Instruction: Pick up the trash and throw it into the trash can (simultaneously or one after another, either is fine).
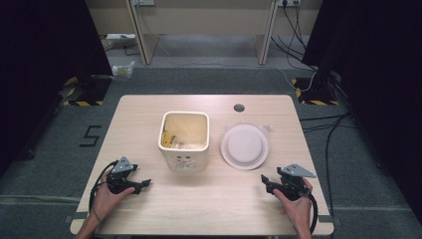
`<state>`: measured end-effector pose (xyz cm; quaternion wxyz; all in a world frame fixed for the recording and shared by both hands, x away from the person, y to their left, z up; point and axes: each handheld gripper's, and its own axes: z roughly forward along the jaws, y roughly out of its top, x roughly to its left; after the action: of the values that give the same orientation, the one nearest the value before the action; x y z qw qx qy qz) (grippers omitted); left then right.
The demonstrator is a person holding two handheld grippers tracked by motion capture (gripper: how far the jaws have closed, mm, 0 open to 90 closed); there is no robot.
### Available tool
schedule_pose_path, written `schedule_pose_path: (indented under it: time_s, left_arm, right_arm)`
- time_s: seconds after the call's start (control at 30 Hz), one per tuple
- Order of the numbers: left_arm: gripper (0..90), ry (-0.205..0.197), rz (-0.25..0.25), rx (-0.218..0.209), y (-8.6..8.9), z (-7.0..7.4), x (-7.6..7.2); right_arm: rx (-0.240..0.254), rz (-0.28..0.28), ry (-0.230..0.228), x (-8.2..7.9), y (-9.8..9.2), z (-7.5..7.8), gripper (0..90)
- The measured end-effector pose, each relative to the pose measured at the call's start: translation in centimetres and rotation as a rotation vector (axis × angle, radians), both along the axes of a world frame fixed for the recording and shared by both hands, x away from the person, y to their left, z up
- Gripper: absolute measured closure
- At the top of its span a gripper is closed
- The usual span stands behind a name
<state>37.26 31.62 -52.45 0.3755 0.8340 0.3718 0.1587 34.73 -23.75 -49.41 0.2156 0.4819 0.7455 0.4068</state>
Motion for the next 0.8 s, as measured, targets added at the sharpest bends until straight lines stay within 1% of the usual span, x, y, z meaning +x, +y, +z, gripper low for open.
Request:
schedule_pose_path:
  time_s: [0.03,0.07,0.1,0.17,0.23,0.27,0.3,0.37,0.4,0.43,0.5,0.57,0.6,0.63,0.67,0.7,0.73,0.77,0.8]
  left_arm:
    - [14.2,0.000,0.000,0.000,0.0,0.0,0.0]
    - [14.2,0.000,0.000,0.000,0.0,0.0,0.0]
    - [14.2,0.000,0.000,0.000,0.0,0.0,0.0]
    - [14.2,0.000,0.000,-0.001,0.0,0.0,0.0]
    - [14.2,0.000,0.000,-0.001,0.0,0.0,0.0]
    - [14.2,0.000,0.000,0.000,0.0,0.0,0.0]
    - [14.2,0.000,0.000,0.000,0.0,0.0,0.0]
    - [14.2,0.000,0.000,0.000,0.0,0.0,0.0]
    - [14.2,0.000,0.000,0.000,0.0,0.0,0.0]
    - [14.2,0.000,0.000,0.000,0.0,0.0,0.0]
    - [14.2,0.000,0.000,0.000,0.0,0.0,0.0]
    - [14.2,0.000,0.001,-0.001,0.0,0.0,0.0]
    - [14.2,0.000,0.001,0.000,0.0,0.0,0.0]
    - [14.2,0.000,0.001,0.000,0.0,0.0,0.0]
    - [14.2,0.000,0.000,0.000,0.0,0.0,0.0]
    - [14.2,0.000,0.000,0.000,0.0,0.0,0.0]
    - [14.2,0.000,0.000,0.000,0.0,0.0,0.0]
    - [14.2,0.000,0.000,0.000,0.0,0.0,0.0]
    - [14.2,0.000,0.000,-0.001,0.0,0.0,0.0]
  right_arm:
    - [0.000,0.000,0.000,0.0,0.0,0.0,31.0]
    - [0.032,-0.006,-0.003,0.5,-0.3,0.2,31.4]
    - [0.040,-0.010,0.002,0.8,-0.4,0.3,30.8]
    - [0.038,-0.020,0.013,1.2,-0.5,0.4,27.0]
    - [0.035,-0.022,0.013,1.4,-0.6,0.5,26.7]
    - [0.059,-0.038,0.005,1.8,-0.8,0.7,25.7]
    - [0.076,-0.036,0.008,2.0,-0.8,0.8,25.4]
    - [0.077,-0.039,0.008,2.3,-0.9,0.9,25.4]
    - [0.059,-0.048,0.007,2.9,-0.8,1.2,25.2]
    - [0.061,-0.045,0.001,3.2,-0.8,1.3,25.5]
    - [0.077,-0.037,0.000,3.9,-0.7,1.4,29.4]
    - [0.058,-0.037,-0.009,4.7,-0.6,1.6,32.8]
    - [0.054,-0.037,-0.005,5.1,-0.5,1.7,35.7]
    - [0.054,-0.037,-0.005,5.1,-0.5,1.7,35.7]
    - [0.051,-0.039,-0.008,5.7,-0.5,1.7,41.8]
    - [0.057,-0.044,-0.007,6.0,-0.4,1.8,45.2]
    - [0.071,-0.044,-0.007,6.3,-0.5,1.7,48.3]
    - [0.071,-0.044,-0.007,6.3,-0.5,1.7,48.3]
    - [0.063,-0.048,-0.002,6.8,-0.6,1.7,52.5]
